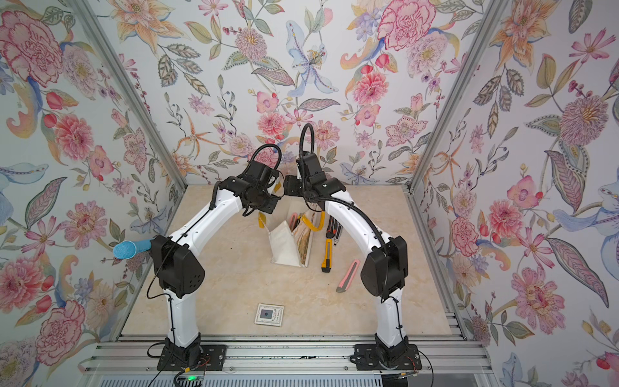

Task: Place the art knife into the pouch
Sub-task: Place the utility knife in the pouch, then pick up the utility knife at the center of the board.

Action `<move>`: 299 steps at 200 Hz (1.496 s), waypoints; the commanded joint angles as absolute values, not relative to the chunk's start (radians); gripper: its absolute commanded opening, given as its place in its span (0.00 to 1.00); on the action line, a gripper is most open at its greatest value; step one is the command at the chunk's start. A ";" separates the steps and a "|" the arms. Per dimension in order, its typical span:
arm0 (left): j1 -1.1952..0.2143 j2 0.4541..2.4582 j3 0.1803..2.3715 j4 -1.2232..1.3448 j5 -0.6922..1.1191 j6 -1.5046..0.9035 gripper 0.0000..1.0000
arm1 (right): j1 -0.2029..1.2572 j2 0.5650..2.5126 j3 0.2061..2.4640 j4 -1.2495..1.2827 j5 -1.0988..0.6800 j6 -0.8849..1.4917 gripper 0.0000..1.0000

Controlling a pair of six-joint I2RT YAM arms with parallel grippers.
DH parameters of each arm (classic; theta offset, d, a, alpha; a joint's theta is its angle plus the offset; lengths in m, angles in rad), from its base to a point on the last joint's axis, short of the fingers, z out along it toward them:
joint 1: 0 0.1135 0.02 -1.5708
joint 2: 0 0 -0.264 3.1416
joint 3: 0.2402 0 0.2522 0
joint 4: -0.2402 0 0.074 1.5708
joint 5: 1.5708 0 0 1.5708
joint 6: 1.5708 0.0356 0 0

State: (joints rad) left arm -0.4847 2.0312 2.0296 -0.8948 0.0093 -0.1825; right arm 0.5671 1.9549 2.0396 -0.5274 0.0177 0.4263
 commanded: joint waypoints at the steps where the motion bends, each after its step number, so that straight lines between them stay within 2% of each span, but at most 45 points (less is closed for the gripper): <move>1: -0.488 2.054 2.074 -0.898 0.017 -0.161 0.00 | 0.517 1.839 1.988 -0.525 0.120 0.391 0.69; 40: -0.489 2.081 2.116 -0.920 0.030 -0.151 0.00 | 0.449 1.688 1.707 -0.537 0.183 0.491 0.70; 79: -0.488 2.094 2.128 -0.927 0.066 -0.137 0.00 | 0.433 1.540 1.337 -0.578 0.250 0.713 0.70; 135: -0.489 2.073 2.085 -0.915 0.098 -0.127 0.00 | 0.453 1.474 1.005 -0.626 0.219 0.911 0.70; 185: -0.489 2.043 2.033 -0.905 0.102 -0.126 0.00 | 0.485 1.494 0.869 -0.608 0.184 0.954 0.74; 260: -0.491 2.046 2.029 -0.908 0.104 -0.133 0.00 | 0.493 1.495 0.719 -0.495 0.137 1.007 0.73; 279: -0.490 2.045 2.026 -0.910 0.100 -0.133 0.00 | 0.496 1.523 0.716 -0.473 0.129 1.007 0.70; 299: -0.492 2.045 2.026 -0.910 0.095 -0.132 0.00 | 0.496 1.561 0.725 -0.470 0.130 1.001 0.59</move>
